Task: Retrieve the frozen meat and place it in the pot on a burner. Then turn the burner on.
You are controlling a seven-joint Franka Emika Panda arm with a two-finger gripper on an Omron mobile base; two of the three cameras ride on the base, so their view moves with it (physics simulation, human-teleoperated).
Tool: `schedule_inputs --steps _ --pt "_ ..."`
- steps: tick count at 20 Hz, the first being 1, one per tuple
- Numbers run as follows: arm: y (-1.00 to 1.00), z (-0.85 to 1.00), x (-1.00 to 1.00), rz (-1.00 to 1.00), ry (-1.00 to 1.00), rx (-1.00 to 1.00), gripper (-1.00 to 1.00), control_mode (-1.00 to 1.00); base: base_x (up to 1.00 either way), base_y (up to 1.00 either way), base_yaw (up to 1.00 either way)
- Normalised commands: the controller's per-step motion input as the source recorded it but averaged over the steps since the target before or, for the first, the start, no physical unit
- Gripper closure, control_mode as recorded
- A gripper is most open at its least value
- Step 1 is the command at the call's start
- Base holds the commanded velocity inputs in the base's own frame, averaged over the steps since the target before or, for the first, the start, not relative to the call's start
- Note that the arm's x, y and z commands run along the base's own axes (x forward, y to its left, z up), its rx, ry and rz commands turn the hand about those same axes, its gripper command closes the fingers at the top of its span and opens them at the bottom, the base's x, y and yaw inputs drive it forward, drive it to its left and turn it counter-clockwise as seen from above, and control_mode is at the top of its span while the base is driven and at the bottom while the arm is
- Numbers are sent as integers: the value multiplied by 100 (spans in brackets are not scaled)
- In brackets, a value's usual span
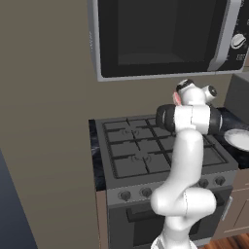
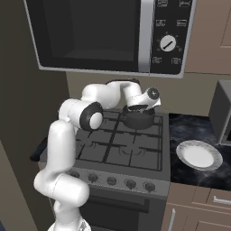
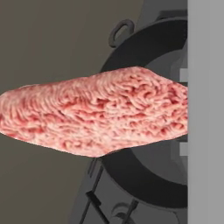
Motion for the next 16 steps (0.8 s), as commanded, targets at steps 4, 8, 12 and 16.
schedule_inputs --steps 4,8,12,16 --pt "0 -11 30 0 6 0 100 -100 0 0 0" --pt "0 -14 28 0 8 0 100 -100 0 0 0" --pt "0 -15 27 0 5 0 100 -100 0 0 0" --pt "0 -16 25 0 4 0 100 -100 0 0 0"
